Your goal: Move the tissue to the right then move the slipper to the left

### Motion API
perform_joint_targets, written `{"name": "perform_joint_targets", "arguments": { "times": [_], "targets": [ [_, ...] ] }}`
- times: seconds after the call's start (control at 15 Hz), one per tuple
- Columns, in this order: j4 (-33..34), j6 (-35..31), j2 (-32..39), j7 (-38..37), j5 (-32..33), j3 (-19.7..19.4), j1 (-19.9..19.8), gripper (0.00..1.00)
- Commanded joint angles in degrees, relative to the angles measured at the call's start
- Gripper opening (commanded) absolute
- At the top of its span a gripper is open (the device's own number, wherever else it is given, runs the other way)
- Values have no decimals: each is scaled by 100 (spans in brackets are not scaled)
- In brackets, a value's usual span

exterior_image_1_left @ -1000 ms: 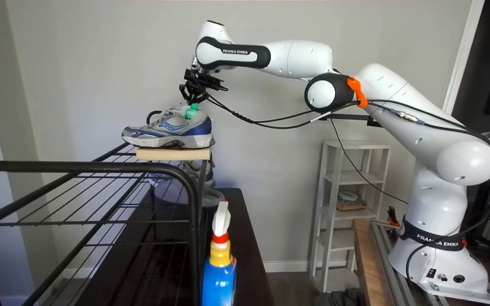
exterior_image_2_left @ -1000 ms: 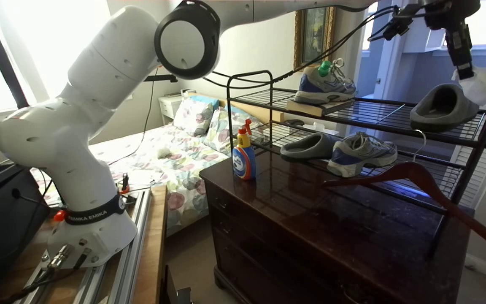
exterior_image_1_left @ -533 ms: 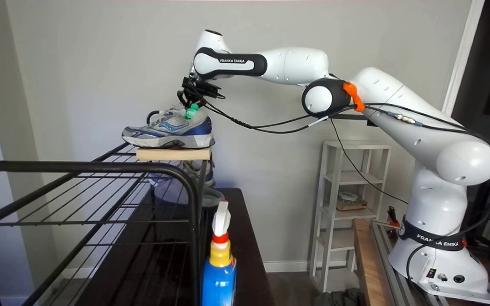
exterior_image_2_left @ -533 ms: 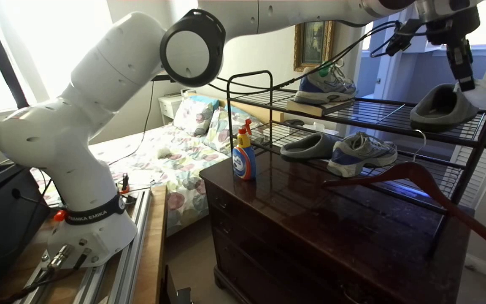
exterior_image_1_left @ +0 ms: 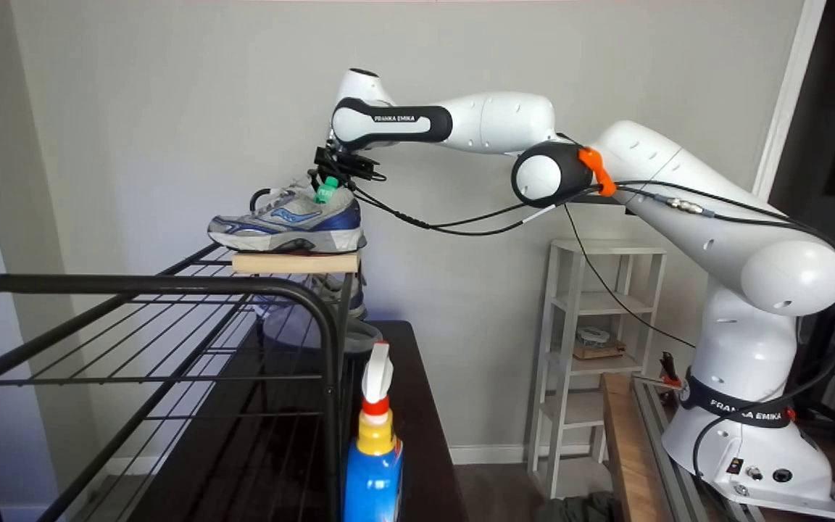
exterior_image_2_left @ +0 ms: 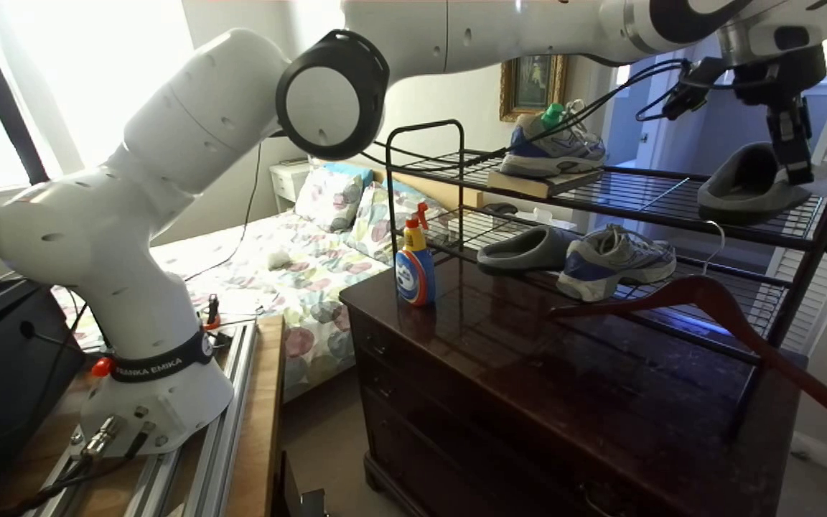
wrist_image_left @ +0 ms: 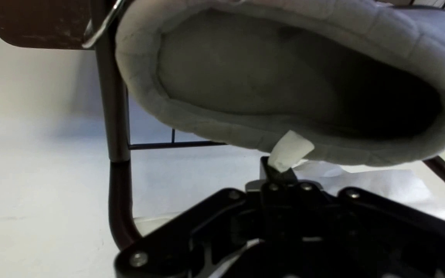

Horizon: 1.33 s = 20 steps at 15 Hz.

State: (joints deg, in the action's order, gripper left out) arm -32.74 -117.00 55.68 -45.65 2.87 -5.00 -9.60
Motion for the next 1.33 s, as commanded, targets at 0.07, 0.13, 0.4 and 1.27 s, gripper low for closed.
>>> {"name": "perform_joint_targets", "arguments": {
  "times": [0.07,0.13,0.4,1.27],
  "targets": [
    [399,20,235,-101,-46,1,-111,0],
    [419,19,248,-135,-20,-20,-107,0],
    [412,71,257,-167,67,-79,-32,0],
    [358,364,274,-355,183,-372,182,45]
  ]
}}
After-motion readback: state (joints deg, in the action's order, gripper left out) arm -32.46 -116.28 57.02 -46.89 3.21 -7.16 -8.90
